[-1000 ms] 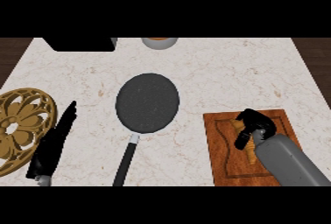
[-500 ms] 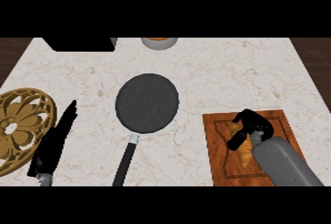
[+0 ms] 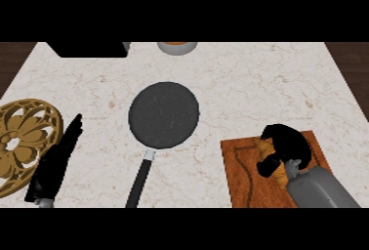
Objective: Pick the croissant from the cutting board and place it in the pan
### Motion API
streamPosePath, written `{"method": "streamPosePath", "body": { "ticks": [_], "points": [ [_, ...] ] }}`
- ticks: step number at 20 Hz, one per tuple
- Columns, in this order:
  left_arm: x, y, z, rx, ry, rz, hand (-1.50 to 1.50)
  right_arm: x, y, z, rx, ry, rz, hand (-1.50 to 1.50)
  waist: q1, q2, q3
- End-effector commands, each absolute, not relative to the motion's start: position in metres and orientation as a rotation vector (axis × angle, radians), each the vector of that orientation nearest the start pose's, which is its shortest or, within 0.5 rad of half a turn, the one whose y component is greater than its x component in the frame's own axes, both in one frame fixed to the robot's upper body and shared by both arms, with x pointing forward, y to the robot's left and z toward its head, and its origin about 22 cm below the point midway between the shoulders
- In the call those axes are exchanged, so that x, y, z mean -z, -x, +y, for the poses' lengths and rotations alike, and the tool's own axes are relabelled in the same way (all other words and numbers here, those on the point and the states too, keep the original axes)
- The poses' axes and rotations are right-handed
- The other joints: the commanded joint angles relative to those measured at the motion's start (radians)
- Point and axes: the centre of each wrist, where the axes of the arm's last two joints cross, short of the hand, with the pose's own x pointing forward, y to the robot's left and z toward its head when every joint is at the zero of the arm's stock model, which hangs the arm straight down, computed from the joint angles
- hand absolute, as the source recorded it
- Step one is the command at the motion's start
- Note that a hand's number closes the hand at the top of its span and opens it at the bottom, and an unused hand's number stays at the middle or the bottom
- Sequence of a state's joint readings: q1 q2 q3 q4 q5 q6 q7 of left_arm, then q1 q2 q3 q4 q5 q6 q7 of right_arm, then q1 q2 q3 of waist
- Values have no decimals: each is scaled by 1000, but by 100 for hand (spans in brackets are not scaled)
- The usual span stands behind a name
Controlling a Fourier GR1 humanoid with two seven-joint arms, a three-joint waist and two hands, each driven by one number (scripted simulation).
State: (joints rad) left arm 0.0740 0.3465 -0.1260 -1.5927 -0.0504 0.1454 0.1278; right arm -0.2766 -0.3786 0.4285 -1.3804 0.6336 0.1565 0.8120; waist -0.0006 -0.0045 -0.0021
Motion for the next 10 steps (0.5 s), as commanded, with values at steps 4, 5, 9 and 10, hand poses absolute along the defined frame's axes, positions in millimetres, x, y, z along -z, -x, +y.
{"method": "streamPosePath", "body": {
  "ticks": [4,5,9,10],
  "points": [
    [-2,-222,286,234,-344,-1369,0,-76,-285,-187,-935,1145,-1212,150,-10,-4,1],
    [-6,-221,286,254,-347,-1367,0,-93,-291,-188,-916,1186,-1306,150,-4,-5,2],
    [-12,-233,282,259,-345,-1384,0,-98,-282,-155,-897,1194,-1491,150,1,3,2],
    [-9,-228,264,258,-328,-1387,0,-118,-297,-167,-912,1200,-1482,150,5,4,2]
  ]
}}
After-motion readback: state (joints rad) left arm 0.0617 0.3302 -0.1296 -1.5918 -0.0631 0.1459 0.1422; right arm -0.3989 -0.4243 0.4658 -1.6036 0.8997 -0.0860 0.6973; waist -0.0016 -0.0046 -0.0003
